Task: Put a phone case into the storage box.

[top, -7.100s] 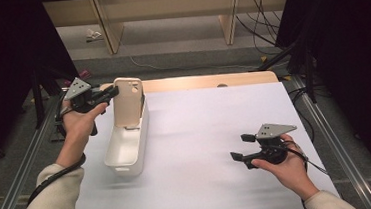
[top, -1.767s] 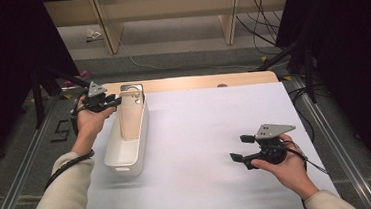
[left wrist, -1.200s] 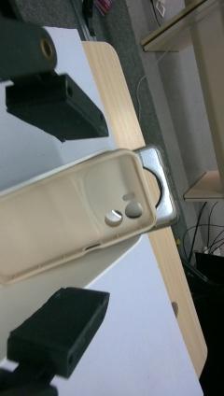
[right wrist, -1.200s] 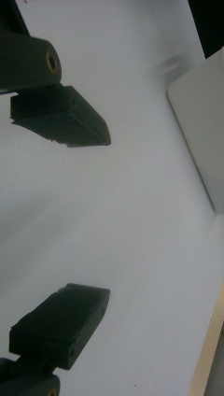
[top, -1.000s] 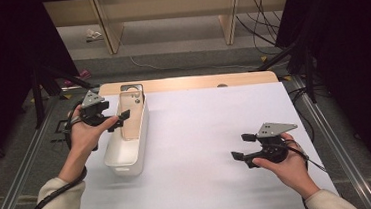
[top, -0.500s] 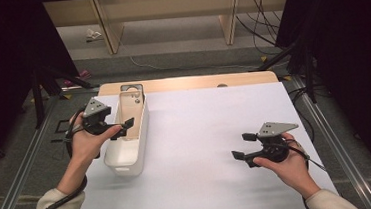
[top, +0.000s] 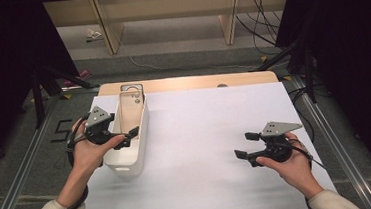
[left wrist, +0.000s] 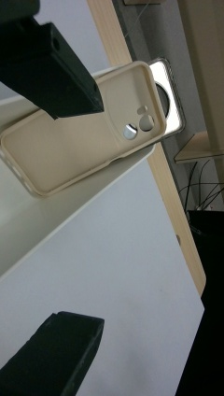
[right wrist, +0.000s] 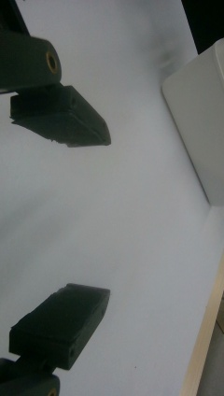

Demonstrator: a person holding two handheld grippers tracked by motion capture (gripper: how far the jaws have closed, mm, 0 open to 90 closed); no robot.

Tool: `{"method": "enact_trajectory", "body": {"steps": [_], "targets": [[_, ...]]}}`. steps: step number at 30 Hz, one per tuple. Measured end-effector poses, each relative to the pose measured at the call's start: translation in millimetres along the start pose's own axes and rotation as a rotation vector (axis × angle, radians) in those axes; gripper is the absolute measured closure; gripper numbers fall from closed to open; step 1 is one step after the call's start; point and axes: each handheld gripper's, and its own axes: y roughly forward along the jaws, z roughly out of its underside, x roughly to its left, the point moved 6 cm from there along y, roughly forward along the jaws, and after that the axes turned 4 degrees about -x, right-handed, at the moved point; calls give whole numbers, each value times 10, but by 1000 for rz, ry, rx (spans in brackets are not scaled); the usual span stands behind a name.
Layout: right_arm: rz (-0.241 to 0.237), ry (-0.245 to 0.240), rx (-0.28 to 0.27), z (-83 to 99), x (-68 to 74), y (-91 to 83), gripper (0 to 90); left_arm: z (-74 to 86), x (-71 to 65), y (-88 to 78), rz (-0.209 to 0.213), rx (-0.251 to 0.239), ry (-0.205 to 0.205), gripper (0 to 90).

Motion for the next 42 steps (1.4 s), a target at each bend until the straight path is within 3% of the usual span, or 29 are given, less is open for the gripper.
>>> {"method": "enact_trajectory", "body": {"steps": [15,22,32,42], "targets": [[18,12,-9,27,-56,-95,223,124,-351,-85,80,-43,54,0],[22,15,-15,36,-71,-126,223,184,-462,-147,89,-52,85,1],[28,17,-16,56,-90,-162,223,314,-584,-164,117,-57,94,12],[32,16,-13,70,-86,-190,223,418,-655,-182,118,-49,122,18]]}}
